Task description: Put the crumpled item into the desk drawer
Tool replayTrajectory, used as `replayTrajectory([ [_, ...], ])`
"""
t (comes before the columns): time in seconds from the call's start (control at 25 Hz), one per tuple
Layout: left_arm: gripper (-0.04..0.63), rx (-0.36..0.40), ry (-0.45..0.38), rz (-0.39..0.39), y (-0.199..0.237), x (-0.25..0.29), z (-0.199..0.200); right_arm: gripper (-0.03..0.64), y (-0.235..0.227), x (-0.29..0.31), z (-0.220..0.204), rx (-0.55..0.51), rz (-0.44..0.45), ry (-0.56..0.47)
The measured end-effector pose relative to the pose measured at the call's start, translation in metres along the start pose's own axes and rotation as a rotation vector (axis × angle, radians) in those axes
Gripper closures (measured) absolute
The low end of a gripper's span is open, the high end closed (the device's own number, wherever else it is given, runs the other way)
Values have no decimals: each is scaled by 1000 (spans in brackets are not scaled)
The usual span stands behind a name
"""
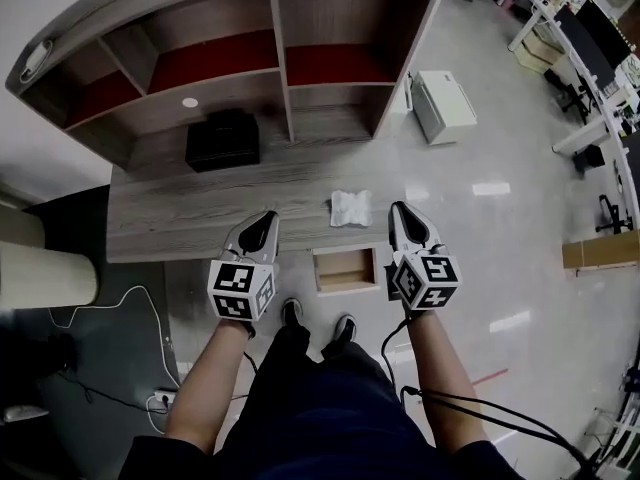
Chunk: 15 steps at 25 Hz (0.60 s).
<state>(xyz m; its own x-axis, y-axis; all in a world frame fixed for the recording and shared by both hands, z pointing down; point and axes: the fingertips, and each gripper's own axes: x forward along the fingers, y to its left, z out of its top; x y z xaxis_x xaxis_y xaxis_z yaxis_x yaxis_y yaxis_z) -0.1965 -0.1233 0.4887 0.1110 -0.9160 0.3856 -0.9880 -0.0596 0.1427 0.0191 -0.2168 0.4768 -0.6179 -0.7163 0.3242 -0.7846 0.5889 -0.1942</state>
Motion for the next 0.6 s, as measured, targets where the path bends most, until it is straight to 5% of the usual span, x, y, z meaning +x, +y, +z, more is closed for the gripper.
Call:
replayTrajectory([
  [0.36,590,26,133,-68,19,18,-44,563,4,50,-66,54,-49,148],
  [0.6,589,18,153,-43,45,8,-52,534,-2,78,-115,31,-101,275],
])
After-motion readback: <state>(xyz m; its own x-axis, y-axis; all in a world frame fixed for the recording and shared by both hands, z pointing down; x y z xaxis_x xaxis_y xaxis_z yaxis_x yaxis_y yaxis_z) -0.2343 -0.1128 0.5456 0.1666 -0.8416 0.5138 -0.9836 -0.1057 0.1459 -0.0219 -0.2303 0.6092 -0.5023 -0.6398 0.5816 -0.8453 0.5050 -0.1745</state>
